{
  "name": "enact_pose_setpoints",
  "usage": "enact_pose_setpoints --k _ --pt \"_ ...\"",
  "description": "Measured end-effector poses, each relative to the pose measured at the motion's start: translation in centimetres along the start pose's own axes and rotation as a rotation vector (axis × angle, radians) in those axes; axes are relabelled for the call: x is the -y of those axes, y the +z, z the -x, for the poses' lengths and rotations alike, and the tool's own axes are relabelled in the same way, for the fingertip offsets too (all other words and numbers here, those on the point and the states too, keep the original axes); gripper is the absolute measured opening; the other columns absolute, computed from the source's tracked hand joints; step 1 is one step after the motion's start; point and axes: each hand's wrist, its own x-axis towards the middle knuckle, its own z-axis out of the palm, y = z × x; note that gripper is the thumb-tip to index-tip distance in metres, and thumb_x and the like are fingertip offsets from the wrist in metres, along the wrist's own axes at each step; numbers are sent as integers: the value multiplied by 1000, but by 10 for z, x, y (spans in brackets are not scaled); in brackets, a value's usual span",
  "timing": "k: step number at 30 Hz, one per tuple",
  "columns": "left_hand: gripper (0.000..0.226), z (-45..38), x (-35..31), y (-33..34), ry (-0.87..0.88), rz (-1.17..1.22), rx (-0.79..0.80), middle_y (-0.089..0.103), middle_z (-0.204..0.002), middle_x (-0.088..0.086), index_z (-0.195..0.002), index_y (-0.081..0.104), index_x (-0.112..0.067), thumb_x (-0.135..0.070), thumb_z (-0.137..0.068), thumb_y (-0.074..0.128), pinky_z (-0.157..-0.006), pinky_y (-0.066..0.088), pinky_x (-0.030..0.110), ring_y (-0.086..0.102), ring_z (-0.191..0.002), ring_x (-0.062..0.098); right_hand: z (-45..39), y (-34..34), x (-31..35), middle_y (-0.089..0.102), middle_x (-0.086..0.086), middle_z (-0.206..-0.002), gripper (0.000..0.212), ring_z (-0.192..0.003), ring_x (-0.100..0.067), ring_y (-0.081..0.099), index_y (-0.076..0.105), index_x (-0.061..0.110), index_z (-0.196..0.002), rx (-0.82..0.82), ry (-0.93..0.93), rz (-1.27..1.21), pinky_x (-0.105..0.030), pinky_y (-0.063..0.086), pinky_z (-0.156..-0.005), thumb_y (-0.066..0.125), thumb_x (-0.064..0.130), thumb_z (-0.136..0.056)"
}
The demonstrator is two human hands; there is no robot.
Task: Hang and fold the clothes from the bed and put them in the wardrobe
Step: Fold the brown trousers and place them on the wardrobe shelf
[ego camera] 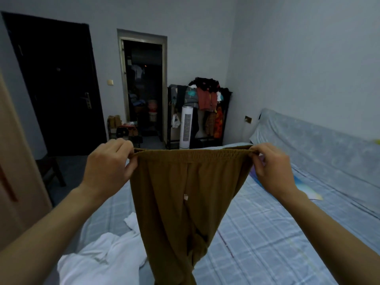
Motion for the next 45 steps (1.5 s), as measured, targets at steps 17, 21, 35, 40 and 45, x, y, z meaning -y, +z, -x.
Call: enact_pose_setpoints --k 17,21,35,40,45 --pt "23 -32 -180 -205 13 47 -244 67 -83 17 -76 48 -8 -2 -81 70 -56 51 45 62 -68 29 14 -213 6 65 -8 -91 9 -80 -19 58 68 6 -94 -267 -68 -198 -30 50 -70 61 1 -90" --pt "23 -26 -214 -228 14 33 -240 66 -80 16 -77 46 -9 -4 -82 67 -51 46 30 59 -63 26 17 -253 10 65 -12 -91 8 -80 -29 61 65 5 -93 -307 -83 -190 -45 53 -71 58 6 -90" --pt "12 -21 -213 -197 -86 118 -249 53 -72 6 -97 51 -5 -4 -91 61 -57 37 5 49 -60 2 9 -239 -11 66 -12 -86 4 -75 -29 62 62 7 -92 -179 -87 -159 -43 51 -72 59 10 -93" --pt "14 -26 -171 -119 -99 193 -201 53 -73 6 -102 50 -8 -6 -91 60 -57 36 7 50 -61 5 4 -165 -40 63 -7 -81 3 -73 -28 60 61 9 -89 -104 -37 -160 -39 48 -69 60 8 -91" --pt "17 -40 -113 -16 -165 261 -137 55 -71 6 -100 51 -11 -6 -91 64 -53 40 17 53 -59 7 -17 -65 -78 59 -2 -78 9 -69 -21 54 61 11 -88 -15 41 -127 -26 34 -66 63 2 -90"
